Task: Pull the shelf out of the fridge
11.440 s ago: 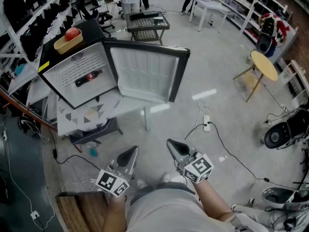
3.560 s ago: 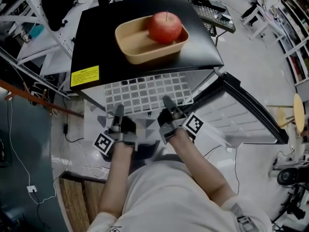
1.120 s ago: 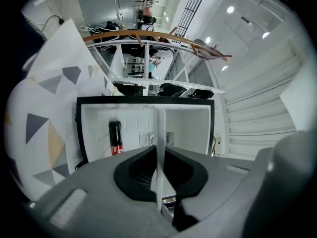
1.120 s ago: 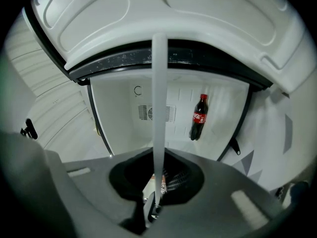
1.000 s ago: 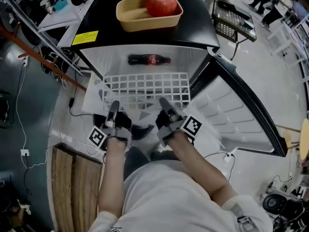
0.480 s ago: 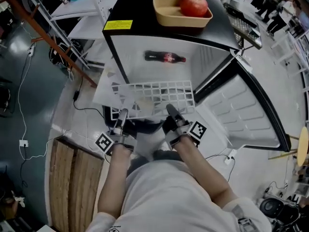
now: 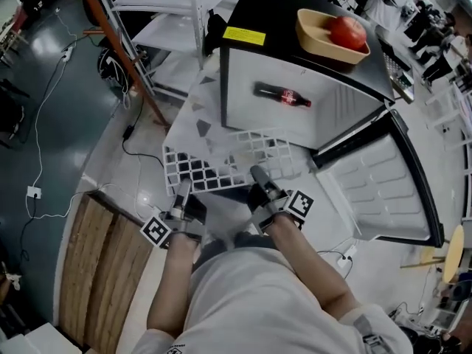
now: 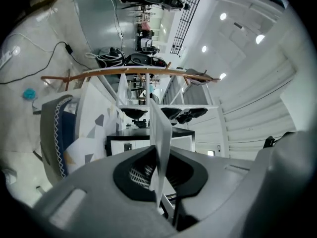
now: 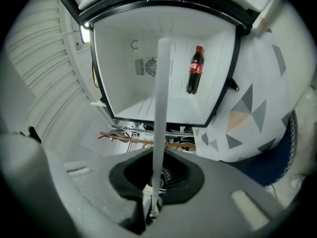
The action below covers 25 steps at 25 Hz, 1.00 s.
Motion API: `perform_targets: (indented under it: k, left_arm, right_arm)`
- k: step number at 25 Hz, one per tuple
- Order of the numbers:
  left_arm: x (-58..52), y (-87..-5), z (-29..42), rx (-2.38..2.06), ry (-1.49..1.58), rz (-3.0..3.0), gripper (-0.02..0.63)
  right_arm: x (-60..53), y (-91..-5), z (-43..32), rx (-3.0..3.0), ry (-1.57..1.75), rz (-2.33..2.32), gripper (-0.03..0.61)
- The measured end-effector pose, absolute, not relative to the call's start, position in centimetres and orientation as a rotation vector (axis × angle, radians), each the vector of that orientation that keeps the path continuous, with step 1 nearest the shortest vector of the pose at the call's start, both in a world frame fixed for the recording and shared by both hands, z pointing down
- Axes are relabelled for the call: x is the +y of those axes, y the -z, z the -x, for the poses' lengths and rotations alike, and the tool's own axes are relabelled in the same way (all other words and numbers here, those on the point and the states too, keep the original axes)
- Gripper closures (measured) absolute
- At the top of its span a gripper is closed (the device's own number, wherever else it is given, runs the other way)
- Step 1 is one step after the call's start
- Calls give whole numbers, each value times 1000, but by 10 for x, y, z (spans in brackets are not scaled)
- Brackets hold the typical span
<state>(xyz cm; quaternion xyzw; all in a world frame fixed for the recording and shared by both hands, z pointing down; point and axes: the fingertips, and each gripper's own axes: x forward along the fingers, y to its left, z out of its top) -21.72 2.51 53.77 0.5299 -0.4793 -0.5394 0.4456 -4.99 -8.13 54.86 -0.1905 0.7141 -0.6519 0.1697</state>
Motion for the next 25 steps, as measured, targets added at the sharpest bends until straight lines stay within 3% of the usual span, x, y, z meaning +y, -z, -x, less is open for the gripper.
perform_targets:
  k: [25]
  left_arm:
    - [164,-443,313,-1423,1676,-1384,584]
  right_arm:
    - [10,-439,193,2327,1770,-80,546]
